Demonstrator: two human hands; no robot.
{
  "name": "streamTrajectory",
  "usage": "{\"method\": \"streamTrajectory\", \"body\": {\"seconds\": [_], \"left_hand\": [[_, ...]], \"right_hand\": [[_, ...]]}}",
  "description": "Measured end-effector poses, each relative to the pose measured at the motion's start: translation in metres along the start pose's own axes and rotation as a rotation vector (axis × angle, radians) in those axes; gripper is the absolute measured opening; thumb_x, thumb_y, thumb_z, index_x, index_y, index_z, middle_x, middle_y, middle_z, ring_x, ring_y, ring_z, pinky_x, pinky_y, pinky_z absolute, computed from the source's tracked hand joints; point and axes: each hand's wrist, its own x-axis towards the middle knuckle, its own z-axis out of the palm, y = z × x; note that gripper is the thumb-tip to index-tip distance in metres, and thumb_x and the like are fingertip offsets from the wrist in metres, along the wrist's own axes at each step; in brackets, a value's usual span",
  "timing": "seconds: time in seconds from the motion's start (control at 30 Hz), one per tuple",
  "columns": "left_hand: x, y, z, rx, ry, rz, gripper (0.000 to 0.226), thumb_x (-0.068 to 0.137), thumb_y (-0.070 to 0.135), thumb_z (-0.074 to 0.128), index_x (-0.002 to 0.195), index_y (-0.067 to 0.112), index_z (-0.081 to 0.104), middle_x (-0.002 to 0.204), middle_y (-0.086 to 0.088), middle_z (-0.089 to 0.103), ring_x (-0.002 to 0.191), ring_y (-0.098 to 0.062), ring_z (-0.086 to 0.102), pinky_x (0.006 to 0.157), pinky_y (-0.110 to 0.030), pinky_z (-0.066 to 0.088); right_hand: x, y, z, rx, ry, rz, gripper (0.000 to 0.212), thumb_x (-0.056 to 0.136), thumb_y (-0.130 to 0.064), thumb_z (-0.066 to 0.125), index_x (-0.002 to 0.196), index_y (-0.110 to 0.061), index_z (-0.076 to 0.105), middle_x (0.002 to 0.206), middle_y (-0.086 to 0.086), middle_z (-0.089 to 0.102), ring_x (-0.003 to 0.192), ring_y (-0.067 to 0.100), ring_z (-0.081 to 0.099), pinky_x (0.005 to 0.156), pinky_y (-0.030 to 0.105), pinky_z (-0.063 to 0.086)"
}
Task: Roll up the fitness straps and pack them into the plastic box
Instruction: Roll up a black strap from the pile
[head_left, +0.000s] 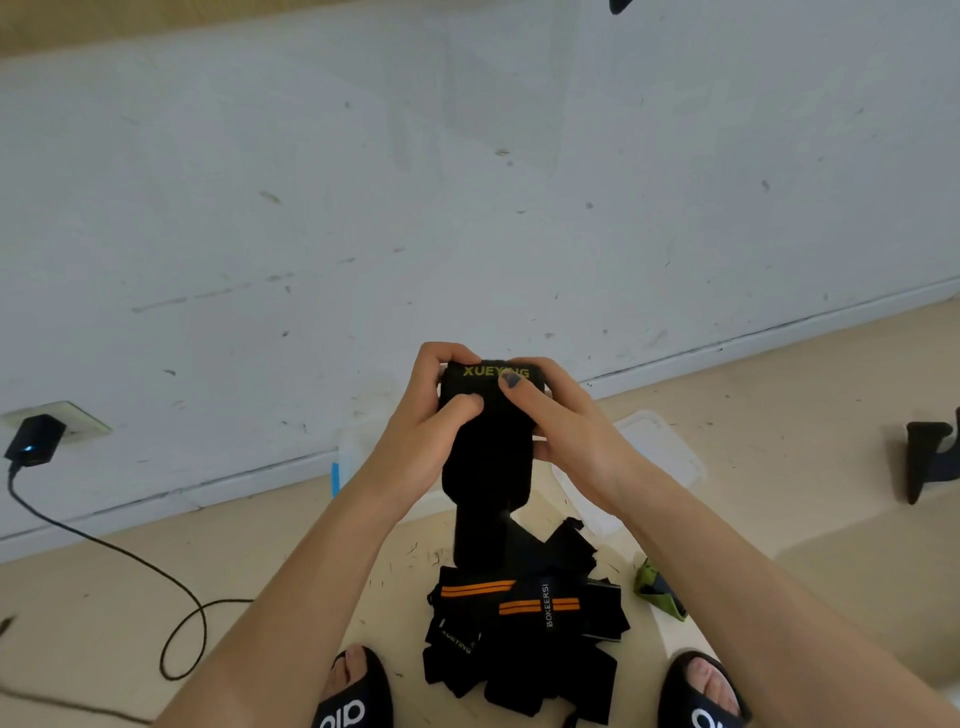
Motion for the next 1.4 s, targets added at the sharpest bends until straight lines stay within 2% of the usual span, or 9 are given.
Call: {"method": "streamTrajectory", "body": {"seconds": [0.23,0.47,0.6,0.77,0.93,1.1,1.2,1.3,1.4], "left_hand": [[0.004,-0.005,-0.001,-0.090,-0.036,-0.099,0.031,0.092,0.045,0.052,0.121,0.039,0.048,0.129,-0.006,0.055,0.117,-0.024,0.064,0.095,-0.042,0.059],[0.008,-0.008,-0.006,-0.135,0.033,-0.039,0.022,0.106,0.017,0.049,0.119,0.034,0.052,0.127,-0.009,0.059,0.112,-0.023,0.065,0.088,-0.035,0.059],[0.013,-0.007,-0.014,-0.149,0.124,0.002,0.025,0.096,0.023,0.058,0.117,0.035,0.050,0.126,-0.013,0.056,0.109,-0.022,0.062,0.091,-0.039,0.057],[0.013,-0.014,-0.023,-0.010,0.190,0.001,0.031,0.090,0.034,0.060,0.118,0.042,0.050,0.125,-0.005,0.057,0.118,-0.028,0.059,0.106,-0.056,0.050],[0.015,-0.025,-0.030,0.112,0.150,0.035,0.029,0.101,0.018,0.060,0.119,0.040,0.050,0.123,0.003,0.059,0.112,-0.023,0.062,0.097,-0.041,0.054],[0.011,-0.033,-0.024,0.244,0.036,0.074,0.034,0.098,0.007,0.064,0.119,0.032,0.052,0.118,0.013,0.060,0.111,-0.018,0.064,0.090,-0.034,0.058],[0.009,-0.032,-0.019,0.247,-0.026,0.052,0.033,0.099,0.007,0.063,0.119,0.032,0.056,0.115,0.018,0.062,0.108,-0.016,0.066,0.089,-0.031,0.057],[0.008,-0.028,-0.015,0.227,-0.038,0.027,0.032,0.101,0.005,0.055,0.117,0.033,0.061,0.113,0.016,0.065,0.102,-0.013,0.067,0.085,-0.024,0.054],[0.007,-0.024,-0.012,0.228,-0.048,0.006,0.031,0.104,0.006,0.049,0.115,0.029,0.066,0.113,0.011,0.069,0.103,-0.010,0.066,0.087,-0.021,0.055]], "right_hand": [[-0.002,0.001,-0.001,-0.059,-0.001,-0.111,0.022,0.102,-0.019,0.064,0.123,-0.025,0.064,0.118,0.009,0.069,0.109,0.026,0.071,0.100,0.050,0.057],[-0.007,0.002,-0.007,0.026,-0.153,0.132,0.060,0.097,-0.017,0.072,0.147,-0.028,0.041,0.128,0.013,0.069,0.111,0.025,0.073,0.096,0.047,0.059],[-0.016,0.013,0.000,-0.043,-0.156,0.276,0.049,0.098,-0.011,0.068,0.142,-0.018,0.047,0.119,0.019,0.072,0.103,0.029,0.075,0.093,0.051,0.061],[-0.021,0.019,0.016,0.163,-0.057,0.317,0.044,0.100,-0.007,0.066,0.140,-0.013,0.048,0.093,0.023,0.069,0.069,0.027,0.069,0.063,0.034,0.059],[-0.024,0.015,0.022,0.193,0.080,0.164,0.047,0.101,-0.005,0.062,0.138,-0.029,0.046,0.073,0.018,0.064,0.049,0.016,0.056,0.052,0.028,0.052],[-0.022,0.000,0.009,0.068,0.071,0.027,0.010,0.101,0.000,0.060,0.108,-0.003,0.066,0.077,0.021,0.070,0.055,0.021,0.065,0.059,0.027,0.057],[-0.019,-0.009,-0.005,0.052,0.031,0.025,0.014,0.096,0.004,0.063,0.107,0.001,0.071,0.093,0.023,0.075,0.071,0.026,0.075,0.075,0.031,0.062],[-0.021,-0.013,-0.016,0.067,-0.107,-0.004,0.043,0.080,0.017,0.057,0.118,0.000,0.067,0.105,0.020,0.077,0.099,0.032,0.076,0.094,0.038,0.061],[-0.022,-0.017,-0.020,0.003,-0.126,-0.059,0.037,0.089,0.020,0.054,0.116,-0.001,0.069,0.103,0.017,0.079,0.097,0.029,0.077,0.092,0.038,0.061]]}}
